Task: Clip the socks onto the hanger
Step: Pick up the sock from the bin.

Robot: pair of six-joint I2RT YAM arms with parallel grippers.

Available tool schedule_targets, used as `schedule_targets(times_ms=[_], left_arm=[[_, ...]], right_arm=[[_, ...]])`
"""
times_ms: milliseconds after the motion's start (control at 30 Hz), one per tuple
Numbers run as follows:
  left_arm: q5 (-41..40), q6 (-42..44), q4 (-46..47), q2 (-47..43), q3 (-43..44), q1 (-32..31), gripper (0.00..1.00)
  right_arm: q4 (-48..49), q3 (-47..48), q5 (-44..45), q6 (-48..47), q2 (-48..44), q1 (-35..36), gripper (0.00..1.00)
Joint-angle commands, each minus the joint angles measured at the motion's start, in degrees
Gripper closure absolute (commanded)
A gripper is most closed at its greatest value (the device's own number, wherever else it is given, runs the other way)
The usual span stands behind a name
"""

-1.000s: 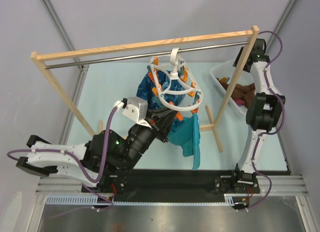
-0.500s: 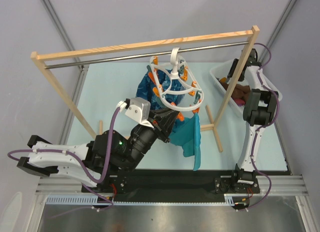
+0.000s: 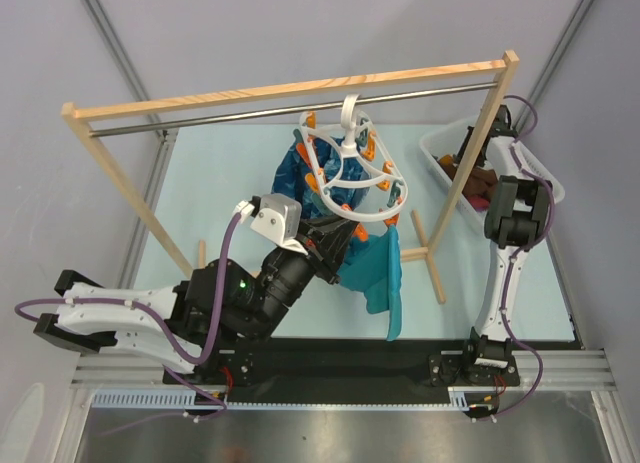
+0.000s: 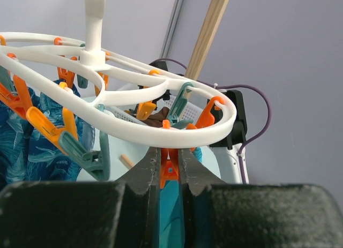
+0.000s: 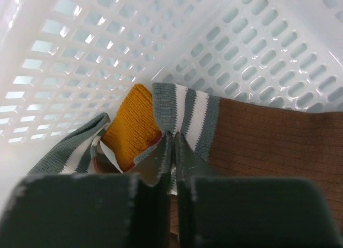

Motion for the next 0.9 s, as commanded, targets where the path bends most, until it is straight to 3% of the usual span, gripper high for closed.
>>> schedule_targets(times_ms=[0,200,533,667,867], left_arm=[[0.08,-1.14,-0.50,-0.26,1.23,0.71,1.00],[0.34,-1.58,-1.11,-0.44,1.23,0.80,1.00],[0.87,-3.25,-1.55,-0.97,0.35,1.33,1.00],[1.48,-4.48,-1.46,-1.84,-0.52,1.77,1.00],[2.98,-6.50,-1.11,-2.73,-2.37,1.94,1.00]], right_arm=[[2.21,0.36,-1.02,0.91,-2.72,-0.71,1.00],[4.76,-2.97,-5.86,5.13,-8.26,-5.36,1.00],[12.59,-19.05,-14.29,11.46,-24.42,-10.99,1.00],[14.25,-28.80,-17.12,14.27,-36.98,-10.56,1.00],[3.83,-39.97,-6.94,10.42,-60.71,-5.82,1.00]])
